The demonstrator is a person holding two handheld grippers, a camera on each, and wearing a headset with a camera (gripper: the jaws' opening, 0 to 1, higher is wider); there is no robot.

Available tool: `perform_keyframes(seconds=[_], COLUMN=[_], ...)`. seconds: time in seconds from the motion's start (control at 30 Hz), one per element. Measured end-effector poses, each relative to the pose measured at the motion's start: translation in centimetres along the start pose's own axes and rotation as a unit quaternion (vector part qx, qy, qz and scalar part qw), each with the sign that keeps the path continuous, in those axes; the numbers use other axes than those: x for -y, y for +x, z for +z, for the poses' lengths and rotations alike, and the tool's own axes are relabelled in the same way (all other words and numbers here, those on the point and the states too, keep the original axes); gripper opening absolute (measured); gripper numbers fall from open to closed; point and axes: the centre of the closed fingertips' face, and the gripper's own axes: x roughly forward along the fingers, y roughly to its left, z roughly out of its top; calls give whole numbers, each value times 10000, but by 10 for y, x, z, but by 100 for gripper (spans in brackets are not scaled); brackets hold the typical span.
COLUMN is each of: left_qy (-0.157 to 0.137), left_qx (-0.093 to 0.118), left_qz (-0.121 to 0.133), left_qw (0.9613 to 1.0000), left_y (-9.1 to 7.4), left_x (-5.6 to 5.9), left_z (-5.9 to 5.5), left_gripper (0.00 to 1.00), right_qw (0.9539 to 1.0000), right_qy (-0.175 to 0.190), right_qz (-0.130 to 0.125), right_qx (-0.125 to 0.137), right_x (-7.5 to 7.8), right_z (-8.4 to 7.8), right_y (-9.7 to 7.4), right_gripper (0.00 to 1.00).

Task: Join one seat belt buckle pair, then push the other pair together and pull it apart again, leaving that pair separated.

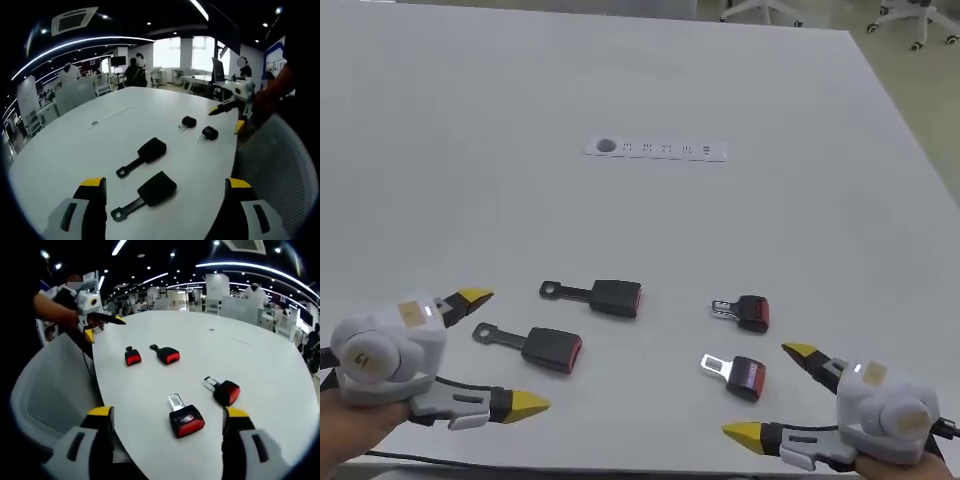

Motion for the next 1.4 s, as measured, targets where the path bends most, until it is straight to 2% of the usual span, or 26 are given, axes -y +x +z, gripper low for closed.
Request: perform_keyframes(seconds=[0.27,0.57,0.8,1.03,1.13,1.33,1.4], left_qy=[62,195,315,435,627,695,792], left_qx=[-174,-397,-564,-681,-817,-898,-995], left_qz=[-84,-251,-415,-637,-748,-895,-946], left_qw=[9998,9987,9970,9947,9919,9895,9874], left_y=[9,20,30,40,45,54,56], left_x=[-7,-9,-12,-13,-13,-14,-16], left_z=[-8,-16,-24,-29,-35,-40,-44], left_gripper=[100,99,95,89,86,82,81], right_qw=[9999,9993,9984,9973,9964,9950,9943], right_qy=[-10,-29,-52,-83,-105,-136,-152], right_qz=[64,183,286,389,457,571,615], right_qx=[-127,-326,-486,-619,-702,-810,-857], right_x=[7,10,13,16,16,16,16], right_z=[-5,-14,-20,-23,-25,-27,-29], right_y=[6,14,20,24,27,31,32], right_gripper=[89,87,84,81,80,77,75])
